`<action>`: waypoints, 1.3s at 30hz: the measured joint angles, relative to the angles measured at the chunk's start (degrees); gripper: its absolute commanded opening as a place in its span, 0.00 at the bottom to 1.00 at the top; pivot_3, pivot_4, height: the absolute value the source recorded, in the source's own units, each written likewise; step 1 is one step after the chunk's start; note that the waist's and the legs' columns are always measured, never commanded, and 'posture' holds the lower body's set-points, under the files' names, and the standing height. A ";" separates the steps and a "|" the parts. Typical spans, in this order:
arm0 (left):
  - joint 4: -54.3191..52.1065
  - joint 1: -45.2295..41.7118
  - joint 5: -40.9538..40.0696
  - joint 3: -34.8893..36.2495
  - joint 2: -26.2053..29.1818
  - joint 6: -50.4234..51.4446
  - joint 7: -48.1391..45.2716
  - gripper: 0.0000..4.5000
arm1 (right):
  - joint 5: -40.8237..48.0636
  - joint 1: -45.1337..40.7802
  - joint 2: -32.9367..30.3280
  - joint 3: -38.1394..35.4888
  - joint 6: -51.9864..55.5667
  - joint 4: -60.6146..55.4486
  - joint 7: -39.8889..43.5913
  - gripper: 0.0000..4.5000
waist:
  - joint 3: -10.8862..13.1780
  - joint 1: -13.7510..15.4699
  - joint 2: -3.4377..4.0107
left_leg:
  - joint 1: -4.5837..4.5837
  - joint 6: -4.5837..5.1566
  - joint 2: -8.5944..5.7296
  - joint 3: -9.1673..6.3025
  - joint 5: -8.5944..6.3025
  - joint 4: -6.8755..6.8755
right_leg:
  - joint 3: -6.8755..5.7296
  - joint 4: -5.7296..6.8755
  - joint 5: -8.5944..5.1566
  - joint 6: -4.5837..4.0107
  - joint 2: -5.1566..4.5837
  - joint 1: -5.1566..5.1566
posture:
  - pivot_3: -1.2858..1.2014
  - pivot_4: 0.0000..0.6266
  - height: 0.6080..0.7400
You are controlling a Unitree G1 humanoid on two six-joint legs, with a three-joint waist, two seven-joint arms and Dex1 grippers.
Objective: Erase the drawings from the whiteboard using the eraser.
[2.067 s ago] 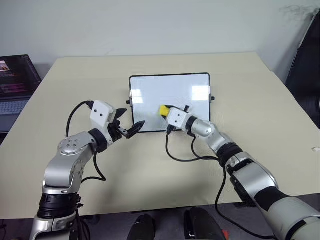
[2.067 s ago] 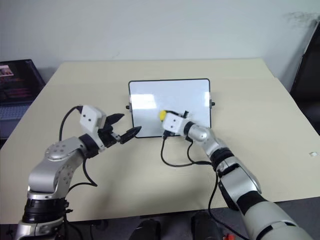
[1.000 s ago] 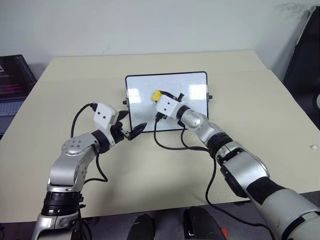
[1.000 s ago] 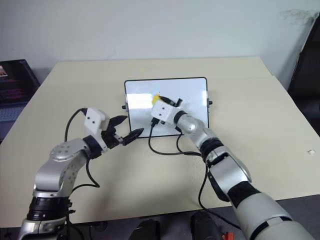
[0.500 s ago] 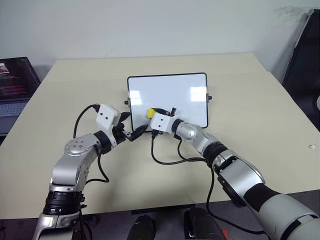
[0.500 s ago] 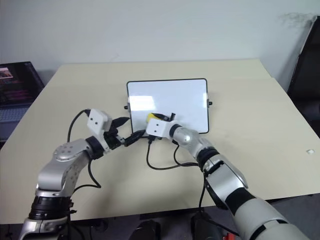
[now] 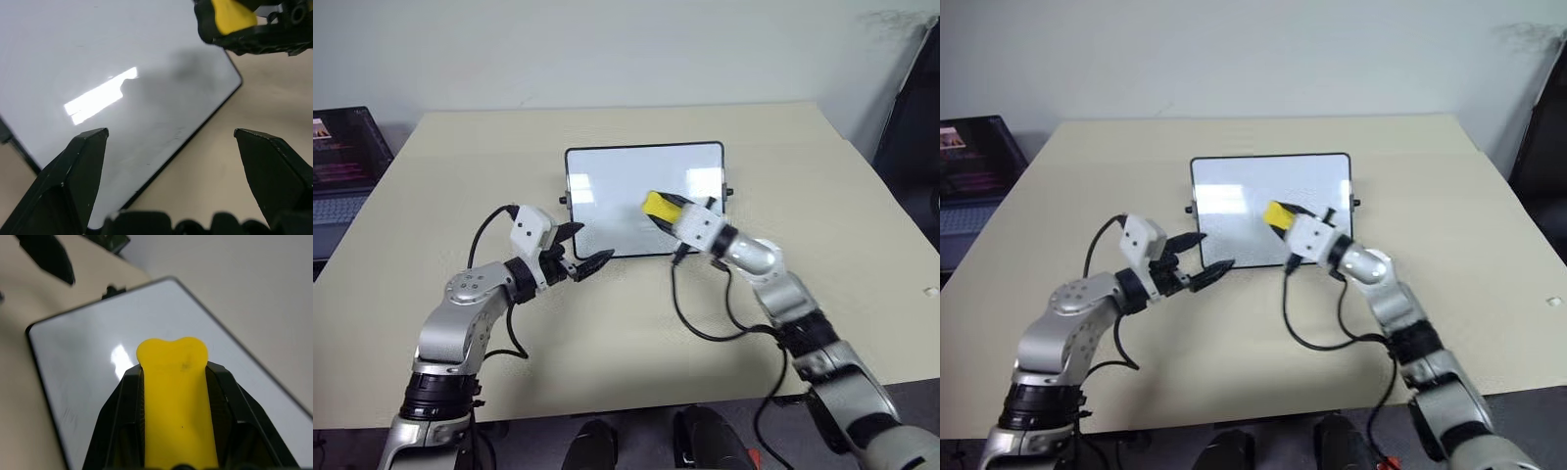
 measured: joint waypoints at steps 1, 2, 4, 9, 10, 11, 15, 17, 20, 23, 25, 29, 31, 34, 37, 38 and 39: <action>-1.11 0.05 -0.04 -1.14 0.91 -0.01 -1.61 1.00 | 1.72 3.21 -1.58 -1.80 4.47 -4.83 1.01 0.29 | 0.00 0.13 0.00 | -0.06 0.00 0.00 -0.05 0.00 0.00 | -0.06 -0.06 0.00 0.00 0.00 0.00 | 0.52 0.24 1.00; -2.08 0.05 -0.04 -2.40 1.85 -0.06 -3.41 1.00 | 3.52 6.68 -3.26 -4.19 9.38 -9.64 1.51 0.29 | 0.00 0.35 0.00 | -0.09 0.00 0.00 -0.08 0.00 -0.02 | -0.10 -0.12 0.00 0.00 0.01 0.00 | 0.52 0.24 1.00; -3.33 0.15 -0.05 -4.19 2.76 -0.07 -5.81 1.00 | 6.50 12.17 -4.57 -9.24 18.29 -16.48 1.07 0.29 | 0.00 0.79 0.00 | -0.12 0.01 0.00 -0.09 -0.01 -0.03 | -0.11 -0.19 -0.01 0.00 0.03 0.01 | 0.52 0.24 1.00; -4.35 -0.12 0.98 -9.97 4.87 -1.11 -11.72 1.00 | 10.98 21.80 -2.78 -17.60 34.29 -27.46 -3.95 0.29 | 0.01 0.74 0.02 | -0.09 0.01 0.05 -0.02 -0.01 -0.03 | -0.04 -0.24 -0.20 0.28 0.14 0.03 | 0.52 0.24 1.00; -4.26 -0.14 1.58 -11.09 5.69 -1.71 -13.25 1.00 | 12.04 24.15 -1.48 -19.27 37.66 -28.99 -5.37 0.29 | 0.01 0.79 0.02 | -0.10 0.01 0.06 -0.02 0.00 -0.03 | -0.03 -0.24 -0.20 0.28 0.17 0.02 | 0.52 0.24 1.00; -4.17 -0.20 1.90 -11.57 5.95 -2.02 -14.24 1.00 | 12.66 25.58 -0.70 -20.06 39.95 -29.44 -6.26 0.29 | 0.02 0.76 0.03 | -0.10 0.01 0.06 0.03 0.00 -0.01 | 0.01 -0.23 -0.21 0.28 0.16 0.02 | 0.52 0.24 1.00; -2.43 -5.48 2.68 -13.94 5.36 -2.34 -17.05 1.00 | 15.12 28.21 1.62 -21.58 47.09 -31.03 -9.39 0.29 | 0.03 0.71 0.05 | -0.11 0.02 0.01 0.16 0.00 0.04 | 0.14 -0.23 -0.17 0.35 0.17 0.08 | 0.52 0.24 1.00; -0.99 -7.59 3.80 -15.00 4.62 -2.85 -17.24 1.00 | 15.94 28.04 1.89 -21.92 49.05 -31.23 -10.62 0.29 | 0.03 0.69 0.05 | -0.09 0.03 0.02 0.17 0.00 0.03 | 0.15 -0.24 -0.17 0.36 0.19 0.14 | 0.52 0.24 1.00; 2.46 -10.52 5.44 -17.18 2.70 -2.96 -17.82 1.00 | 16.52 26.62 2.34 -23.51 52.30 -30.94 -12.54 0.29 | 0.03 0.71 0.05 | -0.11 0.03 0.02 0.15 0.00 0.03 | 0.13 -0.26 -0.18 0.36 0.21 0.11 | 0.52 0.24 1.00; 4.46 -13.60 5.68 -18.53 0.14 -3.11 -18.82 1.00 | 17.79 24.22 2.53 -24.91 54.71 -30.44 -14.15 0.29 | 0.03 0.72 0.05 | -0.13 0.03 0.02 0.15 0.00 0.03 | 0.14 -0.28 -0.17 0.37 0.21 0.07 | 0.52 0.24 1.00; 5.60 -15.09 5.87 -18.74 -1.15 -3.43 -19.36 1.00 | 18.38 22.84 2.91 -25.92 55.57 -30.06 -15.08 0.29 | 0.03 0.69 0.05 | -0.17 0.03 0.02 0.15 0.00 0.02 | 0.14 -0.29 -0.18 0.37 0.21 0.07 | 0.52 0.24 1.00; 8.86 -16.79 7.26 -19.70 -3.31 -5.03 -19.72 1.00 | 19.85 21.64 2.92 -26.94 57.19 -28.61 -15.81 0.29 | 0.03 0.74 0.05 | -0.15 0.04 0.02 0.14 -0.01 0.02 | 0.12 -0.29 -0.18 0.36 0.21 0.07 | 0.52 0.24 1.00; 10.10 -17.41 7.92 -20.80 -4.66 -5.53 -19.77 1.00 | 20.55 20.44 2.99 -27.18 57.65 -27.11 -16.49 0.29 | 0.03 0.72 0.05 | -0.15 0.05 -0.01 0.16 -0.01 0.04 | 0.15 -0.28 -0.17 0.38 0.19 0.07 | 0.52 0.24 1.00; 10.35 -17.71 8.30 -21.01 -5.52 -5.67 -19.81 1.00 | 21.02 19.24 3.13 -28.28 57.83 -25.90 -17.48 0.37 | 0.03 0.70 0.05 | -0.16 0.05 0.01 0.15 -0.01 0.03 | 0.14 -0.27 -0.18 0.37 0.20 0.07 | 0.52 0.24 1.00; 10.32 -17.74 8.48 -21.00 -5.65 -5.61 -19.60 1.00 | 21.56 18.82 3.34 -28.84 57.80 -24.13 -18.27 0.58 | 0.03 0.70 0.05 | -0.15 0.05 0.01 0.15 -0.01 0.03 | 0.15 -0.26 -0.18 0.37 0.20 0.07 | 0.52 0.24 1.00; 10.18 -17.72 8.50 -21.00 -5.66 -5.53 -19.52 1.00 | 21.99 18.59 3.64 -29.38 57.79 -23.52 -18.72 0.66 | 0.03 0.70 0.05 | -0.15 0.05 0.01 0.15 -0.01 0.03 | 0.16 -0.26 -0.18 0.37 0.20 0.07 | 0.52 0.24 1.00; 9.98 -17.64 8.50 -21.00 -5.66 -5.49 -19.42 1.00 | 22.32 18.34 3.85 -29.90 57.77 -23.05 -19.14 0.74 | 0.03 0.70 0.05 | -0.16 0.05 0.00 0.16 -0.01 0.03 | 0.17 -0.26 -0.17 0.37 0.19 0.07 | 0.52 0.24 1.00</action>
